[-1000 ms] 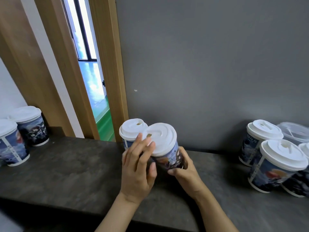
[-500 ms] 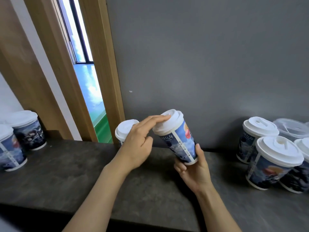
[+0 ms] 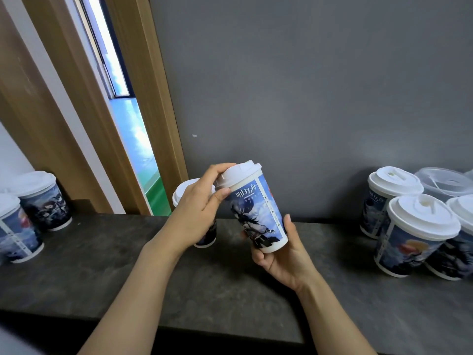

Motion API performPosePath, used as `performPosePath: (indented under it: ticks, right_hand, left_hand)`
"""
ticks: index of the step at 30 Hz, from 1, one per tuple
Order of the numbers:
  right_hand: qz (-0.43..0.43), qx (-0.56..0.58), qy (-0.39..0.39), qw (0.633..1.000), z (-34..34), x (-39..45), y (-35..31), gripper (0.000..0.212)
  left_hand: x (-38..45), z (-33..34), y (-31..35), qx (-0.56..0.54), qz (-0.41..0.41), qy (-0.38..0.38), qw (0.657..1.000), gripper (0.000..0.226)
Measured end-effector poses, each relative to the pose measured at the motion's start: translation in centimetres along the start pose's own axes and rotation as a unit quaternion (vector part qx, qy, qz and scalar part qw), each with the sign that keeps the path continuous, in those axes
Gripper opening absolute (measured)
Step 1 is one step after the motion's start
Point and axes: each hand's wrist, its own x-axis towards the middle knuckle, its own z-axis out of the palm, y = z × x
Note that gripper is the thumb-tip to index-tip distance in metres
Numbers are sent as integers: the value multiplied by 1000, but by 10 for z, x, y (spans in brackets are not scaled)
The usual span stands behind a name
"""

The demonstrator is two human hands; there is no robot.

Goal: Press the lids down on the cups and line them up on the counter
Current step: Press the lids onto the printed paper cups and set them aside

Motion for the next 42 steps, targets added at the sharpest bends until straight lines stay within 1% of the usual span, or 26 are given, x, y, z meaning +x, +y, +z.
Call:
performPosePath:
  ticks: [1, 4, 7, 10, 13, 16, 18, 21, 24, 26, 28, 30, 31, 33, 34, 35, 37, 38, 40, 42]
  right_hand:
    - [-16, -7, 1, 1000, -1, 0, 1, 72]
    - [-63, -49, 8, 997, -3, 0, 4, 84]
    - [-80, -95, 0, 992, -6, 1, 4, 75]
    - [-75, -112, -10, 991, -7, 1, 5, 75]
    - [-78, -102, 0, 992, -6, 1, 6, 78]
    - [-73, -64, -2, 995, -4, -1, 4, 67]
    - [-59, -33, -10, 998, -3, -3, 1, 69]
    - [-46, -29, -25, 998, -3, -4, 0, 71]
    - [-28, -32, -27, 999, -3, -3, 1, 69]
    - [-25, -51, -5, 998, -1, -1, 4, 70]
    - [-58, -115, 54, 990, -1, 3, 7, 68]
    - [-113, -176, 123, 970, -2, 5, 10, 59]
    - [-133, -185, 151, 962, -3, 5, 10, 55]
    - [-155, -184, 175, 955, -4, 5, 8, 48]
    - [-155, -177, 169, 957, -4, 5, 7, 47]
    - [-150, -162, 156, 963, -4, 5, 7, 51]
    - [-126, -117, 123, 977, -2, 4, 5, 68]
    - [-109, -92, 110, 984, -1, 3, 4, 73]
    - [-72, -49, 90, 992, -1, 1, 2, 74]
    - [-35, -28, 69, 997, 1, -1, 1, 75]
  left_hand:
    - [0, 0, -1, 3, -9, 12, 1000, 33]
    - [1, 0, -3, 14, -32, 33, 999, 34]
    - [-1, 2, -6, 5, -42, 43, 998, 32]
    - [-1, 2, -9, 6, -49, 37, 998, 32]
    - [-1, -1, -8, -9, -41, 28, 999, 32]
    - [-2, -3, -4, -29, -32, 5, 999, 29]
    - [-3, -4, -3, -38, -32, -4, 999, 34]
    - [-5, -4, -3, -28, -10, 16, 999, 30]
    - [-4, -5, -3, 14, 9, 40, 999, 30]
    - [-4, -7, -5, 47, 7, 48, 998, 35]
    - [-3, -7, -7, 95, 8, 48, 994, 38]
    - [-4, -4, -5, 147, 18, 52, 988, 39]
    - [-4, -1, -3, 165, 21, 57, 984, 40]
    - [-3, 3, 2, 182, 27, 68, 981, 44]
    - [-2, 3, 4, 180, 35, 68, 981, 44]
    - [-1, 3, 5, 167, 46, 60, 983, 45]
    - [2, 0, 6, 112, 63, 23, 991, 48]
    - [3, -1, 6, 86, 67, 4, 994, 49]
    - [4, -1, 7, 54, 66, -13, 996, 52]
    - [5, 1, 8, 33, 54, -9, 998, 48]
